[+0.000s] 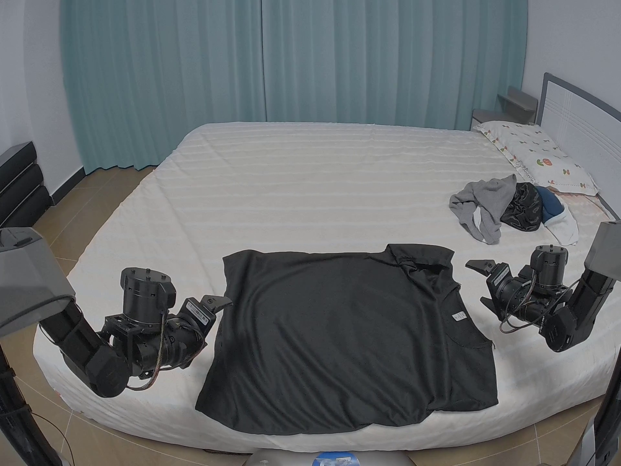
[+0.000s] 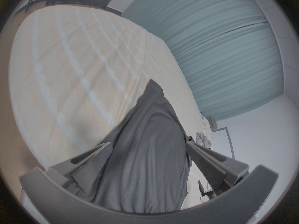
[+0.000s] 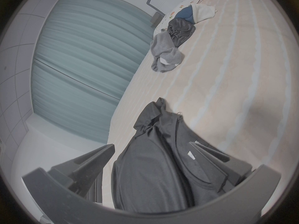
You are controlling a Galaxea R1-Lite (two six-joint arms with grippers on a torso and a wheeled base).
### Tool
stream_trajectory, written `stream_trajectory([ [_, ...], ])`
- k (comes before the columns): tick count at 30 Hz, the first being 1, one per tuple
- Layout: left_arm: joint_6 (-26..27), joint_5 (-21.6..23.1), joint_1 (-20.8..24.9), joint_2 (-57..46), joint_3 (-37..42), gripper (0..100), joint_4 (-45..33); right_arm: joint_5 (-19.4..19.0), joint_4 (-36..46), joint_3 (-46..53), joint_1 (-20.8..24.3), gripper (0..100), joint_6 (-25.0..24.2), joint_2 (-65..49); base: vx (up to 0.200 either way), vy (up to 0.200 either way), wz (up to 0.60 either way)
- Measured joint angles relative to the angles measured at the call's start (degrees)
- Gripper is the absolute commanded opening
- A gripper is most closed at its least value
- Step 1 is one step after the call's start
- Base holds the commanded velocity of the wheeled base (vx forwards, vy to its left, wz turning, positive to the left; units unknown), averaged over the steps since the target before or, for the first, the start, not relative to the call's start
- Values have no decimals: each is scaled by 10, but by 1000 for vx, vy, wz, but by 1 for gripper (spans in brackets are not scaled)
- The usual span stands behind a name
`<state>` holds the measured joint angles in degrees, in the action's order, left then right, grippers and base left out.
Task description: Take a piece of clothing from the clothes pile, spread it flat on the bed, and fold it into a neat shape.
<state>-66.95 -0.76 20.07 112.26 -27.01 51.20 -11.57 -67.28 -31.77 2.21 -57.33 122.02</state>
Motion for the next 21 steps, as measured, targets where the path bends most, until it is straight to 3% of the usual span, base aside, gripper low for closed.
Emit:
stream_trajectory([
  [8,0,-1,6,1,7,100,0,3,0,6,2,100,4,8,0,0,0],
  [21,5,-3,12,2,16,100,-1,7,-28,29,11,100,32,24,-200,0,0],
])
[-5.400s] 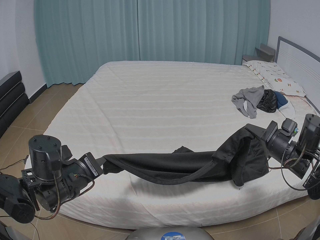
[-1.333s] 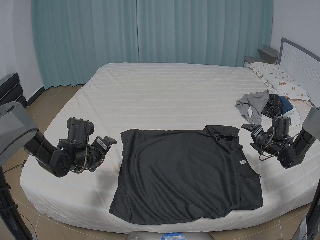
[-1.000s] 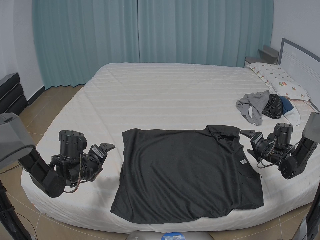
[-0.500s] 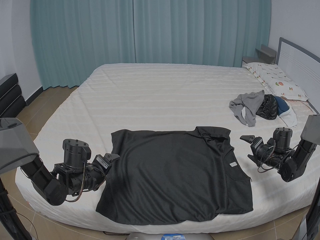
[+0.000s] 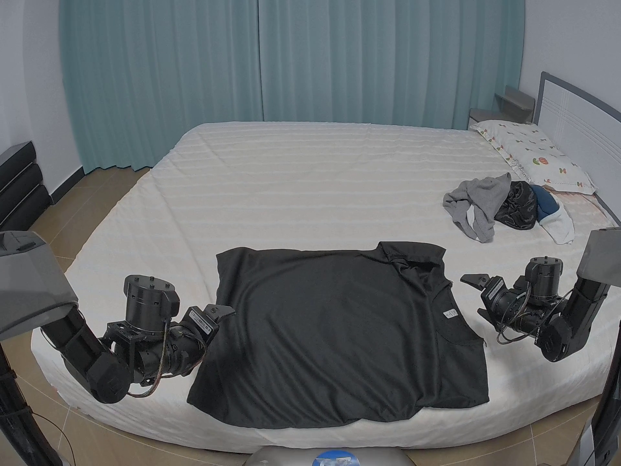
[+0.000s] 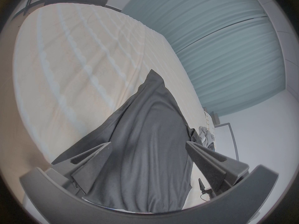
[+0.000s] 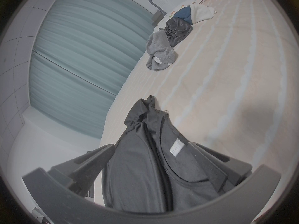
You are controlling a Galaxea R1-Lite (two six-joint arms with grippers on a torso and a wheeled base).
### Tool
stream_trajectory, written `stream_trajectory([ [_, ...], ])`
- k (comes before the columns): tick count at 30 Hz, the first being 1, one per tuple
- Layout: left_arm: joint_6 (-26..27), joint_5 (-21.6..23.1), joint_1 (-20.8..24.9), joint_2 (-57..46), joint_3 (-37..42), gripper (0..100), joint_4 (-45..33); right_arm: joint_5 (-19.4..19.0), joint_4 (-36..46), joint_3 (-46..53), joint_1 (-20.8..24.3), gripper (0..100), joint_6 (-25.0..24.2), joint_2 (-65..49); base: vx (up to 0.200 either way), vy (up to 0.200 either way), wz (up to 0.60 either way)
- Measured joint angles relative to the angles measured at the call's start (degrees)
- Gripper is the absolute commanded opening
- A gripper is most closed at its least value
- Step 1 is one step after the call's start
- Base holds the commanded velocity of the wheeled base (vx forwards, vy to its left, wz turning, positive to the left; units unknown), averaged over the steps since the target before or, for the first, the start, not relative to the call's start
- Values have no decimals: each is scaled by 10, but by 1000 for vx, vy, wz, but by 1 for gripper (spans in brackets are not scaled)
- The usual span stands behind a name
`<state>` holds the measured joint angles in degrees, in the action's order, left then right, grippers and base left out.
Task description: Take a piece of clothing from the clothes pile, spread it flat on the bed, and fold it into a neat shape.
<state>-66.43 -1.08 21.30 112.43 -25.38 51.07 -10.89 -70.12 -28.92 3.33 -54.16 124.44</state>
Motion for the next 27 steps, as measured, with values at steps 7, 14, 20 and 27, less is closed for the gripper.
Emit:
stream_trajectory([
  [7,25,-4,5,4,13,100,-2,0,4,0,-1,100,3,3,-57,0,0],
  [14,66,-12,5,19,31,100,-4,0,4,0,0,100,4,8,0,0,0],
  [20,92,-54,5,43,39,100,-7,0,4,1,0,100,5,9,0,0,0],
  [27,103,-77,1,82,36,100,-4,0,4,4,1,100,15,10,0,0,0],
])
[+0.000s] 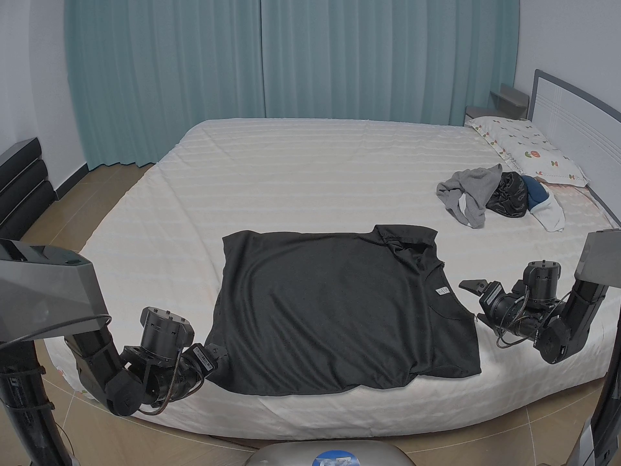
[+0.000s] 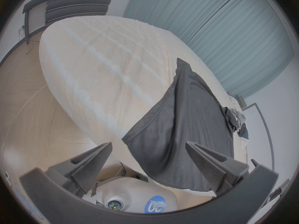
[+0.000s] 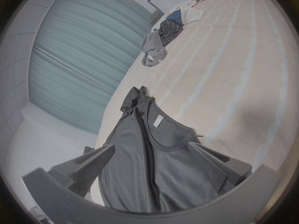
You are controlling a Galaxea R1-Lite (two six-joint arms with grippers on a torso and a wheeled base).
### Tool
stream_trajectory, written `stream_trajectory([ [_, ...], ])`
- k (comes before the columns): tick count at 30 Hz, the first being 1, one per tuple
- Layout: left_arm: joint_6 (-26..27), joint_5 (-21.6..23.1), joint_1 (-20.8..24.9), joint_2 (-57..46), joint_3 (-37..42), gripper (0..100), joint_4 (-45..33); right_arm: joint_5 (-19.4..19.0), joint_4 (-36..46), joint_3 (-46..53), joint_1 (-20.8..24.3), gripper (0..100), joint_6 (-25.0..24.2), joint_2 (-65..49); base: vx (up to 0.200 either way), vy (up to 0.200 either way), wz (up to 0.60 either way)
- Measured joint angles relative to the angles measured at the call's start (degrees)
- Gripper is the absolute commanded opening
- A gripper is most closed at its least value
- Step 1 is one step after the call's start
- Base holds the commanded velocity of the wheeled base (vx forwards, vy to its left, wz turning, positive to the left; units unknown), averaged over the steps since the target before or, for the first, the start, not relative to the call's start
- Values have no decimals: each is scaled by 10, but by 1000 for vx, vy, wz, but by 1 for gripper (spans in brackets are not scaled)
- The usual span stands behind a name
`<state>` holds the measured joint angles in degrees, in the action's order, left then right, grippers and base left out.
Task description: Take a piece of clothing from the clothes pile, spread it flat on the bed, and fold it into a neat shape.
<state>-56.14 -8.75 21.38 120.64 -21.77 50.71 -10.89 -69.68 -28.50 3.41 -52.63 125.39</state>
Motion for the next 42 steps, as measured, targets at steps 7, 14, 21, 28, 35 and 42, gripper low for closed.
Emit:
stream_trajectory([
  [7,-2,0,-7,26,-24,100,0,0,-3,1,1,100,2,2,0,0,0],
  [14,-2,0,-12,49,-35,0,0,1,-4,1,2,100,2,4,0,0,0],
  [21,0,-5,-14,45,-26,0,-5,3,2,15,3,100,48,-3,0,0,0],
  [28,16,-31,-9,9,-12,0,-31,23,26,22,-1,100,102,10,0,0,0],
  [35,23,-33,-8,-10,-8,0,-39,33,28,9,-1,0,116,39,0,0,0],
  [42,24,-34,-10,-16,-9,0,-39,33,28,-13,3,0,116,64,0,0,0],
])
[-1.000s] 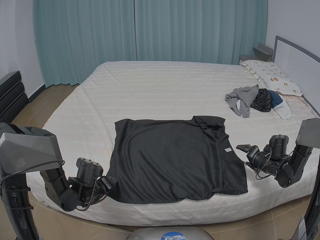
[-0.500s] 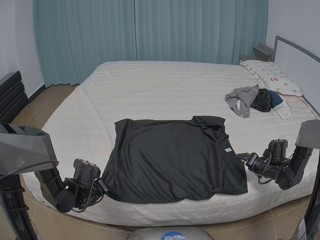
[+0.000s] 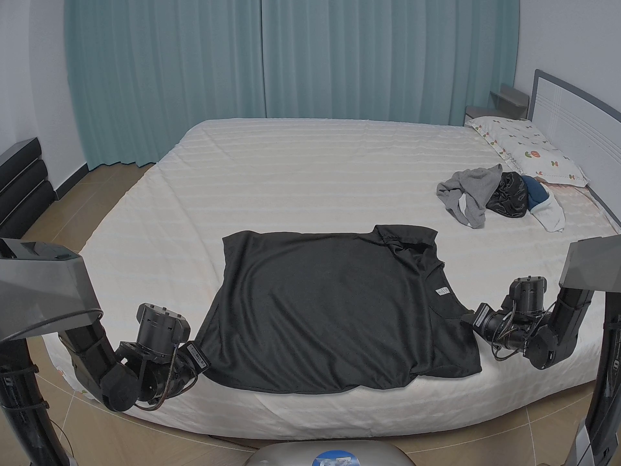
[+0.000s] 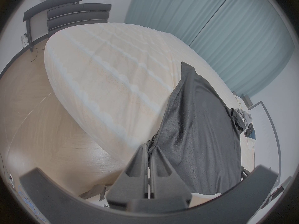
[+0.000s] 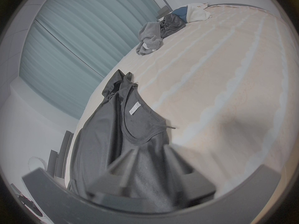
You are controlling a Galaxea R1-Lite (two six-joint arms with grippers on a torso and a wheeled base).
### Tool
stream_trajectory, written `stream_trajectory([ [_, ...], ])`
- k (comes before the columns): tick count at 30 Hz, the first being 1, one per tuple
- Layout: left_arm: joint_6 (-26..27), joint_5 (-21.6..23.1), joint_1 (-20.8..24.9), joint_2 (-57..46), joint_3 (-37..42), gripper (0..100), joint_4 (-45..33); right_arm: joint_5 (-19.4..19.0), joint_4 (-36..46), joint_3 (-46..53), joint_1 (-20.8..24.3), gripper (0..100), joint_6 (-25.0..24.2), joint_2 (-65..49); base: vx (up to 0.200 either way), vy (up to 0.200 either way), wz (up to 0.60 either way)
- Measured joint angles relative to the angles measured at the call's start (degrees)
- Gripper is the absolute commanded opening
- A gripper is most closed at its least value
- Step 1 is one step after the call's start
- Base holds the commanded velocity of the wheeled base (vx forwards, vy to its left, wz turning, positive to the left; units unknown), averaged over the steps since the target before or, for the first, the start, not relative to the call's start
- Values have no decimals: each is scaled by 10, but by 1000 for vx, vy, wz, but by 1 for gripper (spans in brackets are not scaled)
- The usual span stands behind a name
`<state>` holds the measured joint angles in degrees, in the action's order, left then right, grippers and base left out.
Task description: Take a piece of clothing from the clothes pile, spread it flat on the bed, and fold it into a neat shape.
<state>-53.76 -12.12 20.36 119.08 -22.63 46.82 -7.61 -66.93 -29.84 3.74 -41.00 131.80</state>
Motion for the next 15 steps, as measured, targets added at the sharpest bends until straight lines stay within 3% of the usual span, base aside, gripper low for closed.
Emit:
stream_trajectory([
  [15,-3,-17,-24,-4,-11,0,22,9,60,-136,-9,0,-3,-2,0,0,0],
])
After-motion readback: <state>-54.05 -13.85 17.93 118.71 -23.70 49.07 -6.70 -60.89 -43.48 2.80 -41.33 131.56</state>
